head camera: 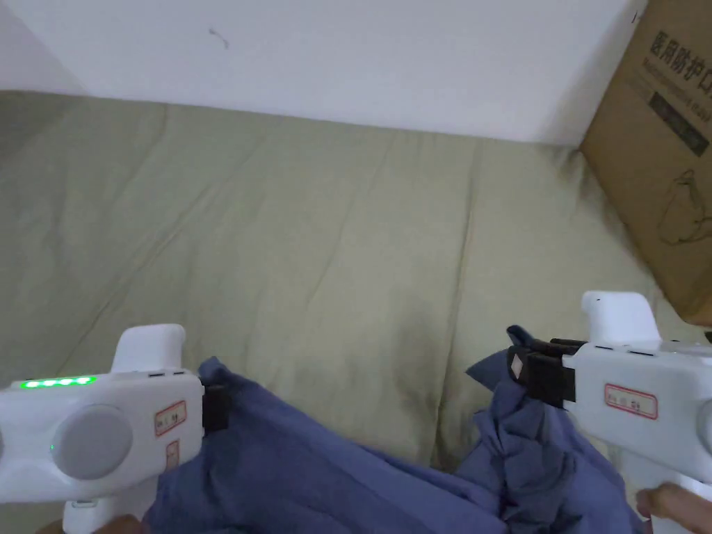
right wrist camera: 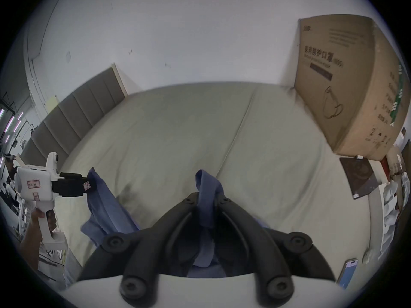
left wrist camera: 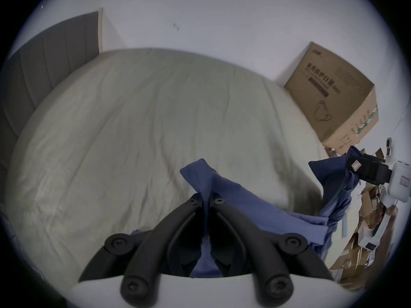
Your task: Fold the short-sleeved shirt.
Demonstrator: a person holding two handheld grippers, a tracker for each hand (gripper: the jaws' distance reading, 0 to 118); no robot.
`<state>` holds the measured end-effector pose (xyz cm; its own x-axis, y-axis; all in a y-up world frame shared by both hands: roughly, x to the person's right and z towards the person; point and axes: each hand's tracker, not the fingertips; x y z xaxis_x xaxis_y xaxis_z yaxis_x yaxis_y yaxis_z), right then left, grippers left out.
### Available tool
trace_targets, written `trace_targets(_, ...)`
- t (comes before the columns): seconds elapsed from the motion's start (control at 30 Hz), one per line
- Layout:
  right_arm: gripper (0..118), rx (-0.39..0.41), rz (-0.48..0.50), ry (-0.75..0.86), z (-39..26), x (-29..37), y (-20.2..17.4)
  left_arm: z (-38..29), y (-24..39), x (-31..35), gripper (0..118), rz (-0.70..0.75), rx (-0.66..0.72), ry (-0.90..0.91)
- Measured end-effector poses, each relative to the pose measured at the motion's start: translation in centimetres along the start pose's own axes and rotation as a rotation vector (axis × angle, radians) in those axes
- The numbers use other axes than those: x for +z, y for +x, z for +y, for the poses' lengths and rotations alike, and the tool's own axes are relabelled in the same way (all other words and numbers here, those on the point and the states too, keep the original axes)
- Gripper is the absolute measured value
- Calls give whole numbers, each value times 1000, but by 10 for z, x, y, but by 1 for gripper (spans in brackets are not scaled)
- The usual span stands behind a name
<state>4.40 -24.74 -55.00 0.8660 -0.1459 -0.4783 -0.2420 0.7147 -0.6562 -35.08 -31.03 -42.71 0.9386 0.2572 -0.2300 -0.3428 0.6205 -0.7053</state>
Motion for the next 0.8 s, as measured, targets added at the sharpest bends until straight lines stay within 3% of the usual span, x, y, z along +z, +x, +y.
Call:
trace_targets(0.1,11,-34,-4,66,18,41,8,26,2,37,5,-70,17,77)
trace_targets(0.23,11,-89,-46,192,42,93,16,61,5,97,5,-57,0,263)
trace_targets(0.4,11,-189,-32,303,68,149,29,100,-4,167,5,-82,35,441)
trace_targets(0.57,11,-166,-116,386,103,184,35,143,-3,223,5,-7,-18,581)
trace_targets(0.8,11,-162,-176,440,172,196,40,206,2,231,5,47,-66,626)
